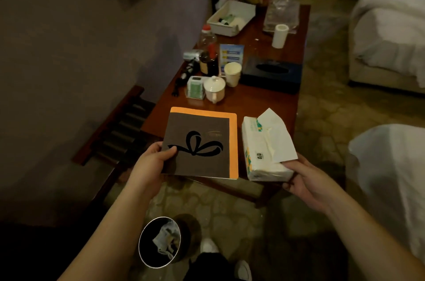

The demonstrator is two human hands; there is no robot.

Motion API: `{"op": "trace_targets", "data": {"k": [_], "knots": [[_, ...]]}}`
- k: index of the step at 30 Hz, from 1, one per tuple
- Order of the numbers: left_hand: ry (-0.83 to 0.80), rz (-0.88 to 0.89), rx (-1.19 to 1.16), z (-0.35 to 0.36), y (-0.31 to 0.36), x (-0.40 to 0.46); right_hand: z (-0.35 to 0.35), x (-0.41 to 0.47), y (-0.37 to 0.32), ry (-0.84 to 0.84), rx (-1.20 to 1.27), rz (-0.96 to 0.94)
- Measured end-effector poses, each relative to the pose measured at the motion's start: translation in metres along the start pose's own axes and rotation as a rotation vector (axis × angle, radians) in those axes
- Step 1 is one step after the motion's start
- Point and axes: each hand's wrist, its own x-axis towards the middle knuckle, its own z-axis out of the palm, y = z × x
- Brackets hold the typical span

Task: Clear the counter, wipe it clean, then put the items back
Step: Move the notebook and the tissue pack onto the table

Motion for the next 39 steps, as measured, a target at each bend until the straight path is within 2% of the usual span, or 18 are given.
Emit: {"op": "trace_targets", "data": {"k": [13,21,25,27,29,30,32,35,39], "knots": [[-0.137,-0.142,0.173,0.120,-0.009,0.160,-0.056,0.101,-0.018,0.282,0.010,0.056],[-0.158,-0.118,0.278,0.159,-0.013,0.232,-0.068,0.168,-0.038,0.387,-0.036,0.074],[-0.082,-0.053,0.368,0.172,-0.011,0.252,-0.073,0.192,-0.046,0.434,-0.103,0.043],[-0.002,0.051,0.524,0.173,-0.013,0.253,-0.074,0.200,-0.049,0.442,-0.095,0.029],[0.078,0.238,0.841,0.171,-0.019,0.251,-0.074,0.206,-0.049,0.447,-0.085,0.019],[0.069,0.350,1.004,0.170,-0.023,0.249,-0.074,0.208,-0.048,0.448,-0.084,0.014],[-0.097,0.513,1.206,0.173,-0.033,0.244,-0.076,0.212,-0.044,0.461,-0.093,0.015],[-0.345,0.506,1.408,0.181,-0.046,0.243,-0.079,0.216,-0.039,0.515,-0.104,0.008],[-0.323,0.468,1.512,0.189,-0.051,0.245,-0.081,0.221,-0.040,0.557,-0.118,0.002]]}}
